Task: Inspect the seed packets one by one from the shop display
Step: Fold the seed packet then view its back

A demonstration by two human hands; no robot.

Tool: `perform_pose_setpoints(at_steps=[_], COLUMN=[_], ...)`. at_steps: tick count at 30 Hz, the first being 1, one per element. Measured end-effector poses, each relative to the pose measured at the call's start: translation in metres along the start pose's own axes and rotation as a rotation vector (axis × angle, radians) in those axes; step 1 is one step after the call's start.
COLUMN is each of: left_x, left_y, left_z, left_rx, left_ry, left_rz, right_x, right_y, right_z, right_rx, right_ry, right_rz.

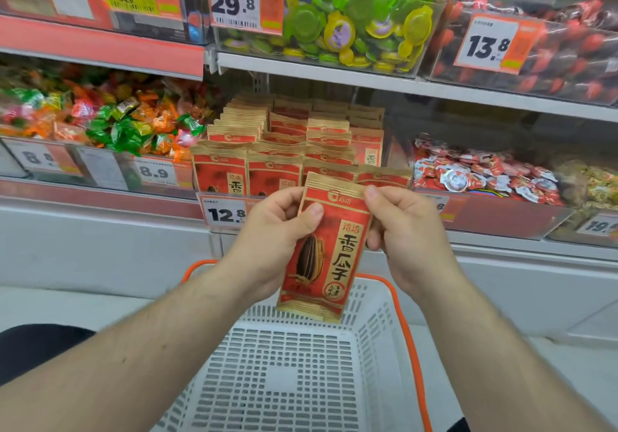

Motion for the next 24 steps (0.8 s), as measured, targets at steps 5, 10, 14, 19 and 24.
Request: perform_pose_setpoints(at_steps=[5,10,14,19,24], left_x=[-0.001,-0.002,0.000,0.002,0.004], left_y=[-0.007,-0.009,-0.012,-0.018,-0.026], left_z=[0.006,0.013,0.019,0.022,0.014], left_rx=[0.054,0.172,0.169,-0.283,-0.238], left_ry=[0.068,0.125,0.152,0.216,0.118], left_rz=[0.075,0.139,0.172,0.140,0.203], right_x=[0.006,0.027,0.037,0.032,0.038], right_y=[0.006,0.025,0.030,0.024,0.019], right_z=[-0.005,-0.022,-0.028,-0.021,-0.028], right_rx=[0.055,0.111,0.138,0.589,0.729], right_ry=[-0.097,-0.415,-0.530,-0.442,-0.519], right_rz=[-0.064,-0.226,-0.264,-0.124,-0.066])
Point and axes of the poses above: each hand's wrist, its own x-axis away from the middle knuckle, its own z-axis out of the back of the hand, y = z × x, the point moved 8 cm from there along -x, towards the middle knuckle, and after that the axes turned 12 degrees about z, right-handed, at the moved point
